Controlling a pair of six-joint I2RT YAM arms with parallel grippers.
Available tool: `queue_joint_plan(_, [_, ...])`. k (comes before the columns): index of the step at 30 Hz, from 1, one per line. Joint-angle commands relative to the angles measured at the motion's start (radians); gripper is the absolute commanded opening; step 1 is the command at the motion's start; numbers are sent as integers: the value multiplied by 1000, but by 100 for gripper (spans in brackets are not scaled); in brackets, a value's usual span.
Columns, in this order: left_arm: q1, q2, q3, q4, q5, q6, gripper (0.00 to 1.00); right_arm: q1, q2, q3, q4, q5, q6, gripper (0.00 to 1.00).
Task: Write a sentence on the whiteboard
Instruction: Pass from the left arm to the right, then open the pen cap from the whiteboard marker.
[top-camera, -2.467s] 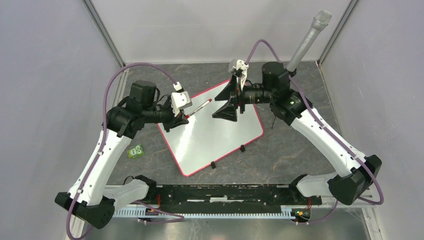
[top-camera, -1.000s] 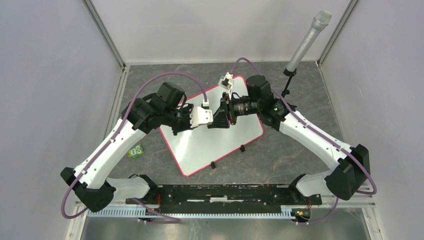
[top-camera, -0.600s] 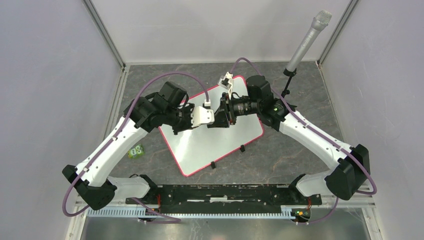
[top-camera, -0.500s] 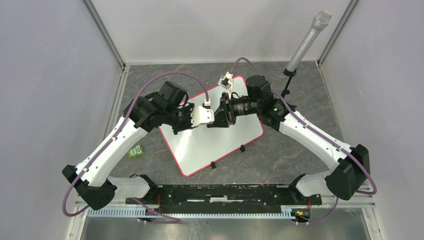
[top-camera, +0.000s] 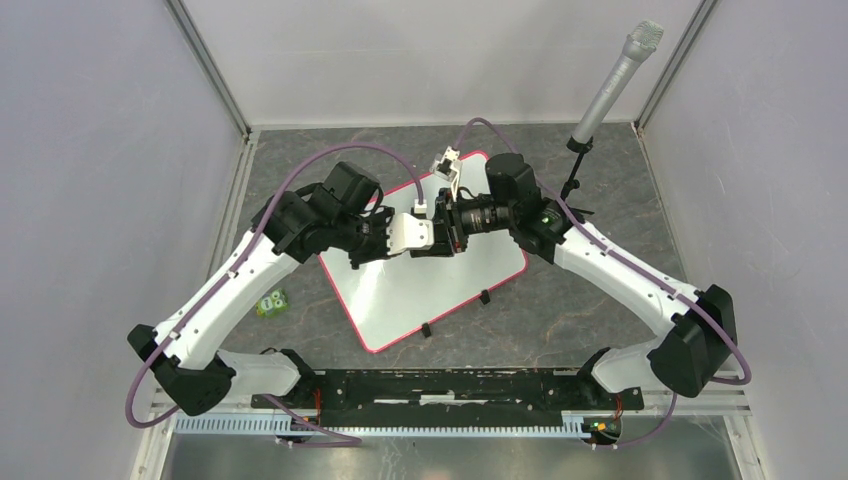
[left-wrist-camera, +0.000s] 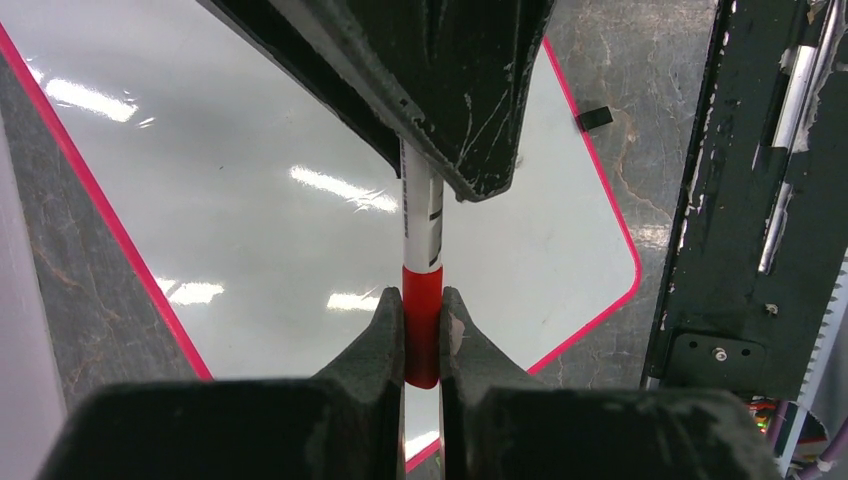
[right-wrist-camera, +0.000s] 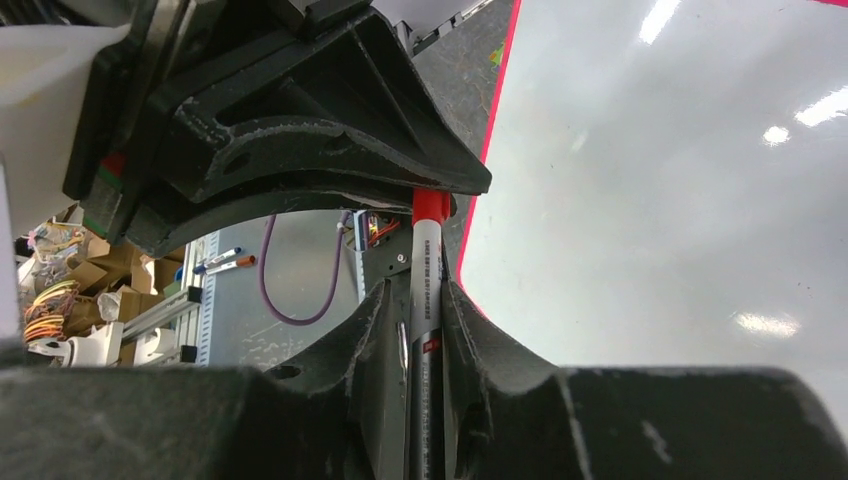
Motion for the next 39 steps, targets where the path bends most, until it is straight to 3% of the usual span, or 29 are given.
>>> queue_joint_plan(1, [-13, 9, 43, 17, 4, -19, 2, 12, 8, 0, 36, 0, 2, 27])
queue_joint_plan(3, [-16, 8, 44, 17, 12, -19, 2, 13, 12, 7, 37, -2, 2, 24])
queue_joint_plan(8, [-17, 1, 43, 19, 24, -23, 2, 13, 14, 14, 33, -1, -10, 0])
queue_joint_plan(10, [-17, -7, 36, 24, 28, -32, 3, 12, 13, 15, 30, -8, -19, 0])
queue_joint_plan(12, [-16, -20, 26, 43, 18, -52, 16, 9, 11, 22, 23, -18, -38, 0])
queue_joint_plan(17, [47, -58, 24, 43, 79, -118, 67, -19, 2, 59, -47, -37, -144, 0])
queue_joint_plan(20, [147, -90, 38, 24, 220, -172, 78, -49, -10, 68, -72, -59, -197, 0])
queue_joint_plan(25, [406, -126, 3, 75, 581, -322, 79, -80, -33, 67, -81, -121, -283, 0])
queue_joint_plan(28, [487, -133, -55, 173, 736, -471, 79, -86, -46, 61, -67, -162, -304, 0])
queue_joint_plan(33, [492, -174, -201, 442, 842, -738, 77, -86, -72, 54, -46, -196, -316, 0])
queue_joint_plan(39, [483, -209, -300, 508, 885, -812, 75, -83, -104, 14, 25, -220, -278, 0])
